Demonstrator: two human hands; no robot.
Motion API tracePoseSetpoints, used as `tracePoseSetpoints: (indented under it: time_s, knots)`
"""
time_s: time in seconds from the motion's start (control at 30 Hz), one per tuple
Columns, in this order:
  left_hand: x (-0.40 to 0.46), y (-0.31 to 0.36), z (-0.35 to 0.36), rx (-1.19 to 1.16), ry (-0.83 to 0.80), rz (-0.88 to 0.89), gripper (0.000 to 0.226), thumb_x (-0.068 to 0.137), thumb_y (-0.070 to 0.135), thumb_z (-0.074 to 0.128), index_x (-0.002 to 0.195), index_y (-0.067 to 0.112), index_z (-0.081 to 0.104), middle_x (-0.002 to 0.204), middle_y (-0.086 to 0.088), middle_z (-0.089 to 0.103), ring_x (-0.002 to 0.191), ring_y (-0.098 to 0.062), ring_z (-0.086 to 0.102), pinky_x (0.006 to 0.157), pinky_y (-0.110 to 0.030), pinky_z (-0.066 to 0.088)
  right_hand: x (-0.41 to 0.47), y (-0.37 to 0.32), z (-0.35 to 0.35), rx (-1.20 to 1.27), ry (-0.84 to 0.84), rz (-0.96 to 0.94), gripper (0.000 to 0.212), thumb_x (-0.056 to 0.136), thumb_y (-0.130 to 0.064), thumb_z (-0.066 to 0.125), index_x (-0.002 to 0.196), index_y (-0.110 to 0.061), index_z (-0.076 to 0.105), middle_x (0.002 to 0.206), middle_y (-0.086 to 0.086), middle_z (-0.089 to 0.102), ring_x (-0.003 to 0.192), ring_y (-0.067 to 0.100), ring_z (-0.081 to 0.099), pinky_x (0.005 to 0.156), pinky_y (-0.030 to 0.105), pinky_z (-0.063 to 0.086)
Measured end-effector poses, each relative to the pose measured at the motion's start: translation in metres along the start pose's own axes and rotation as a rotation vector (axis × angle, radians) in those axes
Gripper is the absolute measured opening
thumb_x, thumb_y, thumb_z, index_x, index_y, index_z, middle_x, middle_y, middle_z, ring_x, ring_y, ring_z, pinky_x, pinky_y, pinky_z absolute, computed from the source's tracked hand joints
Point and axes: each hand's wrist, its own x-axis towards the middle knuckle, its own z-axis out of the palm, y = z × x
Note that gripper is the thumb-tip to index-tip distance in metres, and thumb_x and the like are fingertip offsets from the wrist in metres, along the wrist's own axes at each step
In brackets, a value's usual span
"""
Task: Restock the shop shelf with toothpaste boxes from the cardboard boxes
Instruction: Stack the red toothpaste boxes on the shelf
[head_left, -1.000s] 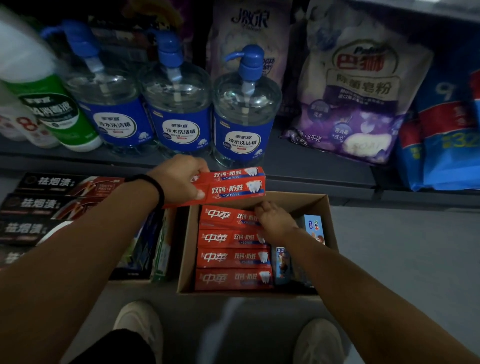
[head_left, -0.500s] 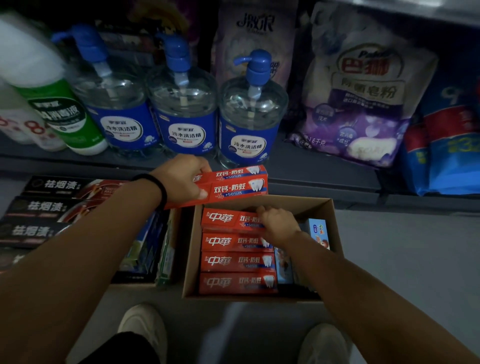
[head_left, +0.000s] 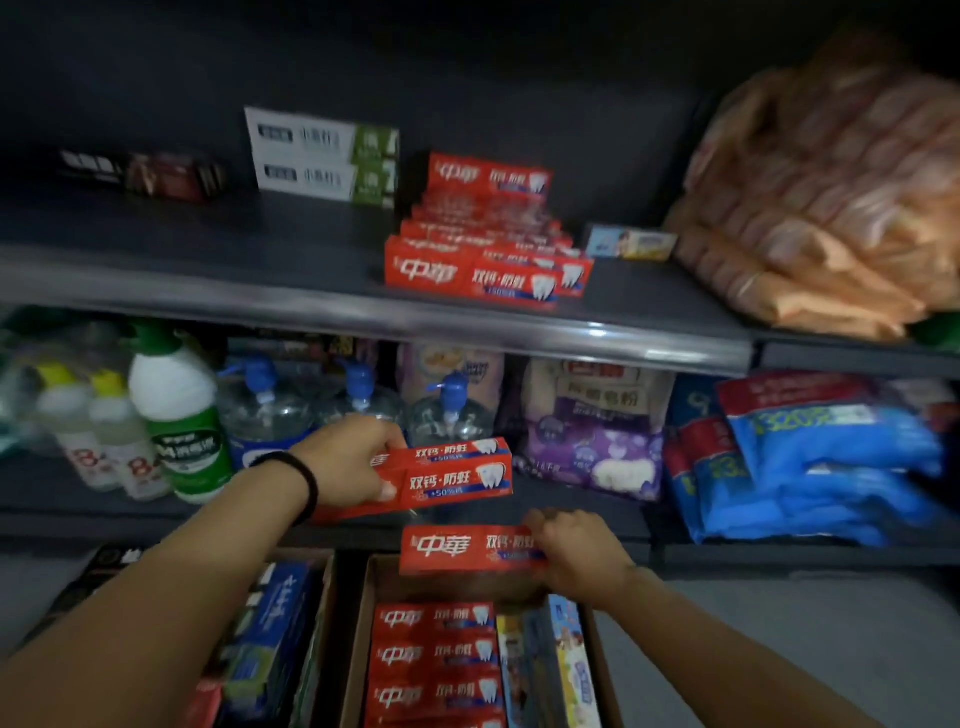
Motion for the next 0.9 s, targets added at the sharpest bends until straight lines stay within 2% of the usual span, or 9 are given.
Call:
tracePoseSetpoints:
  time_s: [0.07, 0.23, 0.3, 0.4, 0.53, 0.63, 0.73, 0.9]
  knots:
    - [-0.01, 0.01, -0.022, 0.029, 0.038, 0.017, 0.037, 0.073, 0.019, 0.075, 0.108, 0.021, 0.062, 0.109, 0.001, 0.064, 0.1, -0.015, 0.059, 0.088, -0.029, 0.047, -0.01, 0.007, -0.03, -0.025, 0.049, 0.006, 0.041, 0.088, -0.037, 0.058, 0.121, -0.015, 0.047, 0.121, 0.006, 0.059, 0.107, 0.027, 0.059, 0.085, 0.036, 0.046]
    - [-0.037, 0.035, -0.081, 0.01, 0.111, 0.051, 0.03, 0.075, 0.018, 0.076, 0.092, 0.03, 0.055, 0.105, 0.003, 0.064, 0.096, -0.013, 0.059, 0.09, -0.036, 0.049, -0.032, 0.022, -0.103, -0.053, 0.204, 0.05, 0.05, 0.087, -0.045, 0.06, 0.127, -0.019, 0.045, 0.124, 0.004, 0.059, 0.11, 0.022, 0.058, 0.089, 0.035, 0.047]
    - [-0.048, 0.044, -0.1, -0.006, 0.14, 0.043, 0.029, 0.076, 0.019, 0.075, 0.096, 0.029, 0.056, 0.105, 0.004, 0.063, 0.097, -0.015, 0.059, 0.091, -0.039, 0.049, -0.04, 0.025, -0.131, -0.1, 0.28, 0.056, 0.053, 0.085, -0.049, 0.061, 0.125, -0.018, 0.046, 0.121, 0.003, 0.06, 0.106, 0.023, 0.06, 0.085, 0.035, 0.048]
    - [-0.061, 0.055, -0.123, 0.035, 0.189, 0.051, 0.031, 0.078, 0.019, 0.075, 0.104, 0.022, 0.059, 0.107, 0.003, 0.061, 0.098, -0.016, 0.058, 0.088, -0.035, 0.048, -0.049, 0.029, -0.169, -0.13, 0.374, 0.079, 0.049, 0.082, -0.049, 0.063, 0.115, -0.015, 0.051, 0.111, 0.004, 0.063, 0.097, 0.027, 0.061, 0.073, 0.033, 0.047]
    - [-0.078, 0.07, -0.15, 0.034, 0.237, 0.069, 0.031, 0.079, 0.015, 0.074, 0.106, 0.021, 0.06, 0.104, 0.003, 0.061, 0.097, -0.016, 0.058, 0.085, -0.031, 0.047, -0.059, 0.031, -0.213, -0.144, 0.463, 0.087, 0.048, 0.08, -0.05, 0.066, 0.108, -0.014, 0.049, 0.106, 0.004, 0.063, 0.095, 0.027, 0.06, 0.069, 0.033, 0.043]
    - [-0.085, 0.071, -0.162, 0.037, 0.263, 0.063, 0.035, 0.078, 0.015, 0.075, 0.11, 0.021, 0.061, 0.105, 0.002, 0.062, 0.097, -0.016, 0.059, 0.088, -0.034, 0.049, -0.06, 0.028, -0.236, -0.141, 0.452, 0.108, 0.053, 0.081, -0.049, 0.066, 0.112, -0.015, 0.041, 0.11, 0.006, 0.062, 0.097, 0.028, 0.061, 0.067, 0.032, 0.037]
    - [-0.089, 0.072, -0.167, 0.031, 0.275, 0.051, 0.037, 0.078, 0.017, 0.075, 0.111, 0.022, 0.06, 0.105, 0.003, 0.062, 0.097, -0.016, 0.059, 0.088, -0.035, 0.049, -0.061, 0.028, -0.249, -0.116, 0.406, 0.137, 0.055, 0.081, -0.043, 0.069, 0.116, -0.016, 0.035, 0.116, 0.006, 0.062, 0.099, 0.027, 0.062, 0.071, 0.033, 0.042]
    - [-0.087, 0.072, -0.168, 0.039, 0.255, 0.045, 0.033, 0.077, 0.016, 0.076, 0.103, 0.026, 0.059, 0.104, 0.004, 0.064, 0.097, -0.015, 0.06, 0.09, -0.038, 0.05, -0.056, 0.034, -0.249, -0.111, 0.397, 0.138, 0.06, 0.08, -0.046, 0.069, 0.118, -0.019, 0.032, 0.118, 0.005, 0.061, 0.099, 0.025, 0.063, 0.078, 0.036, 0.049]
